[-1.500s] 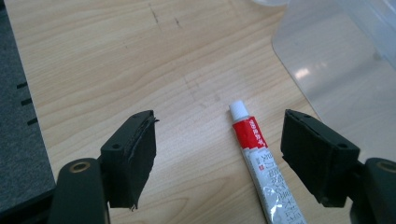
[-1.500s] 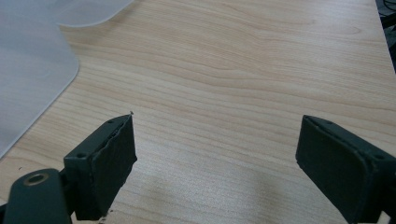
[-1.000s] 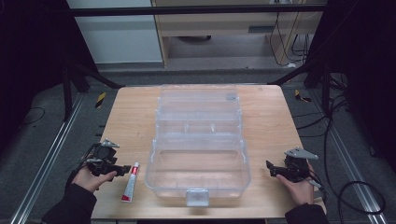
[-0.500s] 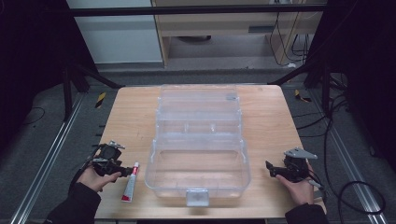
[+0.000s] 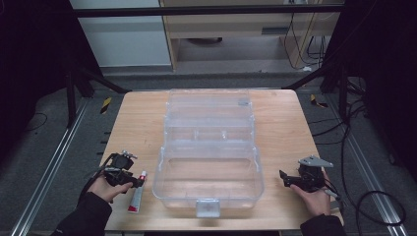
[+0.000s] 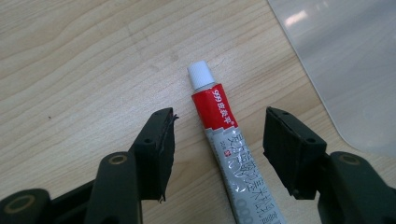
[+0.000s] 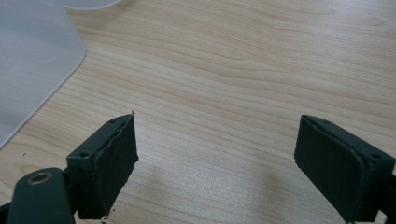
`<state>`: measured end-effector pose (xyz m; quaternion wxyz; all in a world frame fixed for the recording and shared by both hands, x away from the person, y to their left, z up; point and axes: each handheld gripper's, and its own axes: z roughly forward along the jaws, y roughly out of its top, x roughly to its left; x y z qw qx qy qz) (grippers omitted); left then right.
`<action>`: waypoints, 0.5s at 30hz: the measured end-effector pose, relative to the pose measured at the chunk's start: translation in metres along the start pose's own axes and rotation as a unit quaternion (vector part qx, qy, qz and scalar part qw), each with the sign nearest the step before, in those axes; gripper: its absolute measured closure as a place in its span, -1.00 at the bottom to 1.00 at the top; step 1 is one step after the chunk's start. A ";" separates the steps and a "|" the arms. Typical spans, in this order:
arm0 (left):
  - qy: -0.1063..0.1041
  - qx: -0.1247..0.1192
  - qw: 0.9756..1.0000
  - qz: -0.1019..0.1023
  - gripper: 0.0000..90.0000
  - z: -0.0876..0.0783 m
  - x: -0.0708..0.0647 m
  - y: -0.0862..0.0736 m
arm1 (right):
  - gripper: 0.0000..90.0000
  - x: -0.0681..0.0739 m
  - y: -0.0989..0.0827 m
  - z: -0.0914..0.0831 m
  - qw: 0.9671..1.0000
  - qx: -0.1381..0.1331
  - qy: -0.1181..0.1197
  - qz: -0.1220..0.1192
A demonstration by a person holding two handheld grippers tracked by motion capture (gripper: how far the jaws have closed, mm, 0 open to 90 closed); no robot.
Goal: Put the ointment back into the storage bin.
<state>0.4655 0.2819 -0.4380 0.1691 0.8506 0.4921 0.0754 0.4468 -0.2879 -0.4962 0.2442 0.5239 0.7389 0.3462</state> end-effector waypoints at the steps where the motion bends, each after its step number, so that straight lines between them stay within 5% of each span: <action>1: -0.001 0.001 1.000 0.000 -0.03 0.001 0.000 0.000 | -0.70 0.000 0.000 0.000 1.000 -0.001 -0.001 -0.002; 15: -0.008 0.024 1.000 -0.008 0.12 0.018 -0.001 0.001 | -0.65 0.001 -0.001 0.002 1.000 0.005 0.004 -0.010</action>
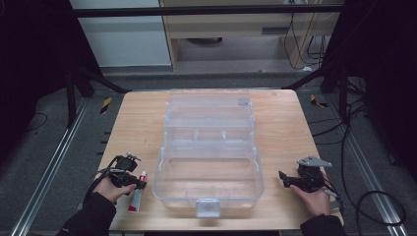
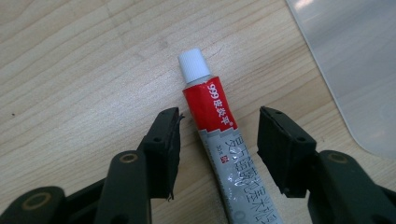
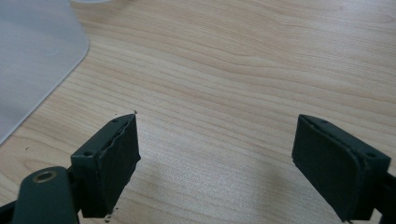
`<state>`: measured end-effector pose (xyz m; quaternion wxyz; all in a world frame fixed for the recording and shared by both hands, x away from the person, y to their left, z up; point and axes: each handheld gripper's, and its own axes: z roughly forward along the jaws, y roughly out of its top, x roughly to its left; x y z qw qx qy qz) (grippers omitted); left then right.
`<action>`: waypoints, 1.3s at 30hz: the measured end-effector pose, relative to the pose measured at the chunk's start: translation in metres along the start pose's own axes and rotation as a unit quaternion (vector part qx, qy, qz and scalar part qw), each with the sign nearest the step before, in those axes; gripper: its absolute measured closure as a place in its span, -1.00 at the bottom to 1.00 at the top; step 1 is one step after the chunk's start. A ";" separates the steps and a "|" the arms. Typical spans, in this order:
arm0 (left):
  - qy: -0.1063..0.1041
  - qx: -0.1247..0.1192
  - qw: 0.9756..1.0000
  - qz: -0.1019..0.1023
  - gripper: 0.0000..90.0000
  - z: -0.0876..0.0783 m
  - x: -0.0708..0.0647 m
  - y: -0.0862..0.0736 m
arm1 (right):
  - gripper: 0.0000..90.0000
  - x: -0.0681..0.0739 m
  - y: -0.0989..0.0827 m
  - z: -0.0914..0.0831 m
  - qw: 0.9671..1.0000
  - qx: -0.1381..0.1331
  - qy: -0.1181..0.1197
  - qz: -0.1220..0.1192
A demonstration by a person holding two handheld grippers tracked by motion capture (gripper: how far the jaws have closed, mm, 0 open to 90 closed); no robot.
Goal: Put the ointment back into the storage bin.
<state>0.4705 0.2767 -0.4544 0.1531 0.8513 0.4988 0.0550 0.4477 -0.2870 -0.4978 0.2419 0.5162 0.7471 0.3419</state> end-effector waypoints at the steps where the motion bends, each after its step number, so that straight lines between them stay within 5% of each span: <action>1: -0.001 0.001 1.000 0.000 0.17 0.001 0.000 0.001 | -0.65 0.000 0.000 0.000 1.000 0.000 0.001 -0.001; 24: -0.009 0.030 0.999 0.006 0.53 0.008 -0.001 0.005 | -0.61 0.001 0.000 0.001 1.000 0.005 0.007 -0.005; 39: -0.009 0.054 0.997 0.053 0.56 0.010 -0.008 0.010 | -0.60 0.001 0.000 0.001 1.000 0.010 0.012 -0.007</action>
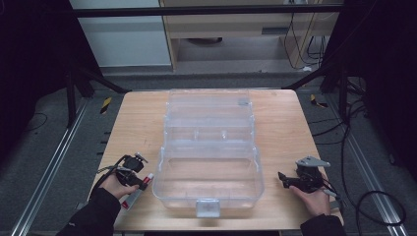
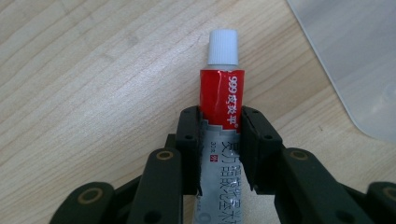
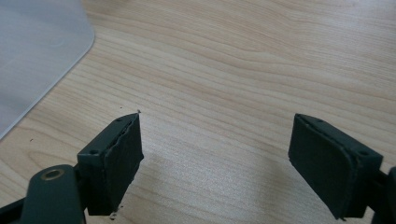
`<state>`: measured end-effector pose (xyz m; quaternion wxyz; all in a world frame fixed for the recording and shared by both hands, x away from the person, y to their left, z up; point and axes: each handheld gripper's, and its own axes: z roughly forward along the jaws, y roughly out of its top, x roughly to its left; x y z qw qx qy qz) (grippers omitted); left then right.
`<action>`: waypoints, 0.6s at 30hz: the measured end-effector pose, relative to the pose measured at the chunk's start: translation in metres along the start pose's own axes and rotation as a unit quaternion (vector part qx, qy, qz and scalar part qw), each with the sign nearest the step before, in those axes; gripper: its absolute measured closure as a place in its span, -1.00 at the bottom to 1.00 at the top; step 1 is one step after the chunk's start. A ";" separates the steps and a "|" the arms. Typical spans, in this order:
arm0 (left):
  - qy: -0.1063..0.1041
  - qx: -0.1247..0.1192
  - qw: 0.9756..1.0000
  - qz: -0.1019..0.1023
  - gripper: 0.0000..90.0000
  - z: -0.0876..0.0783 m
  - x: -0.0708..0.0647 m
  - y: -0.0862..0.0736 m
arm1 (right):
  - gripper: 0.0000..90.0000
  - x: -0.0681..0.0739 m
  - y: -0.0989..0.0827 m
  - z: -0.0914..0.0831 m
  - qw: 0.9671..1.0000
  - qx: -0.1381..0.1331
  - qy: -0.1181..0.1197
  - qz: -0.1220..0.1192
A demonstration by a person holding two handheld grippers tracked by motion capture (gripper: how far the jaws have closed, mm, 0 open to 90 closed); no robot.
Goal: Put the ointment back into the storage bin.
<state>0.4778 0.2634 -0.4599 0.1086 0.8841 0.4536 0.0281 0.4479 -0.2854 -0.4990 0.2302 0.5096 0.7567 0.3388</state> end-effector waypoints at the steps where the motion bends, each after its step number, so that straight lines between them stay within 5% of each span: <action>1: 0.000 -0.002 1.000 0.003 0.56 -0.001 -0.001 -0.001 | -0.60 0.000 0.000 0.000 1.000 0.000 -0.001 0.000; 11: -0.004 -0.039 0.999 0.026 0.57 -0.035 0.001 -0.009 | -0.60 0.000 -0.001 0.000 1.000 -0.005 -0.004 -0.008; 18: -0.002 -0.079 0.996 0.042 0.57 -0.066 0.003 -0.017 | -0.60 -0.002 -0.002 0.000 1.000 -0.013 -0.004 -0.009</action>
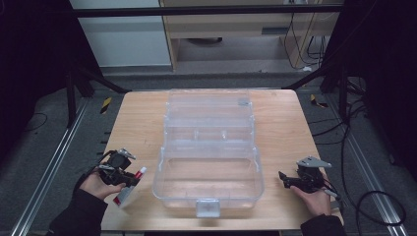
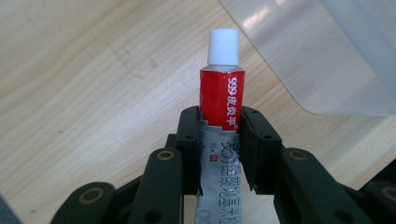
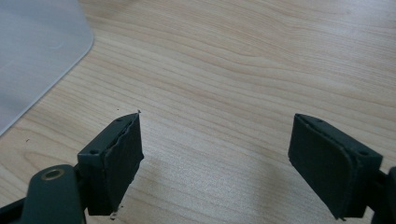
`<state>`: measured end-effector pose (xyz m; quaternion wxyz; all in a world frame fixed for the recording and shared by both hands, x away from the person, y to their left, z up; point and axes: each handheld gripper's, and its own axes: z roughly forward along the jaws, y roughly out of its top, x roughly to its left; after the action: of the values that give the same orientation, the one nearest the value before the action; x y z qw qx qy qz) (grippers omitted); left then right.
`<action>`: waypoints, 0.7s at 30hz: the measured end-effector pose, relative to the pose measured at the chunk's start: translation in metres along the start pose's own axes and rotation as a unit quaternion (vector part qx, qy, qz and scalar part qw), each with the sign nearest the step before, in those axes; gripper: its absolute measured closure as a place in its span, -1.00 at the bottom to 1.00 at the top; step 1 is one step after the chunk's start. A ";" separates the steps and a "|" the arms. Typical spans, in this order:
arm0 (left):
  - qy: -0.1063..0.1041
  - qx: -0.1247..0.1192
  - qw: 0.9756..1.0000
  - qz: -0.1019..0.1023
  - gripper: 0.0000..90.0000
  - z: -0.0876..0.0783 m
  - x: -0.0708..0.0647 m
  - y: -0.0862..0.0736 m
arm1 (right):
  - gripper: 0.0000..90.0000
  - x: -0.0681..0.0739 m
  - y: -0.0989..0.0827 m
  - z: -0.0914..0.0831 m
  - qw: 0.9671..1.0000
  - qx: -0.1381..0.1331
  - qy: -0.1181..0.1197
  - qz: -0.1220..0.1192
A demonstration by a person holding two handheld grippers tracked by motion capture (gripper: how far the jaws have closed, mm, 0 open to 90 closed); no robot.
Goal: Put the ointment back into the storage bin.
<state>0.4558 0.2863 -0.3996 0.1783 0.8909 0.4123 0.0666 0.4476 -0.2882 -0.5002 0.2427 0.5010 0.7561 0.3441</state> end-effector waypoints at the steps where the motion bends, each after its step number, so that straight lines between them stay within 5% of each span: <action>1: 0.002 -0.009 1.000 0.005 0.57 -0.008 0.000 0.000 | -0.60 0.000 0.000 0.000 1.000 -0.002 0.000 -0.003; 10: -0.003 -0.029 0.999 0.044 0.57 -0.031 -0.003 0.006 | -0.58 0.000 0.000 0.001 1.000 -0.001 0.002 -0.008; 12: -0.014 -0.038 0.996 0.079 0.57 -0.039 -0.008 0.011 | -0.58 0.001 0.000 0.001 1.000 -0.003 0.003 -0.009; 15: -0.017 -0.043 0.994 0.101 0.57 -0.043 -0.011 0.015 | -0.57 0.000 0.000 0.001 1.000 -0.005 0.003 -0.011; 21: -0.033 -0.041 0.985 0.166 0.57 -0.055 -0.020 0.031 | -0.57 0.001 -0.001 0.001 1.000 -0.004 0.004 -0.009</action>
<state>0.4497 0.2671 -0.3367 0.2146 0.9406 0.2500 0.0826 0.4476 -0.2871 -0.5013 0.2448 0.4916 0.7604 0.3466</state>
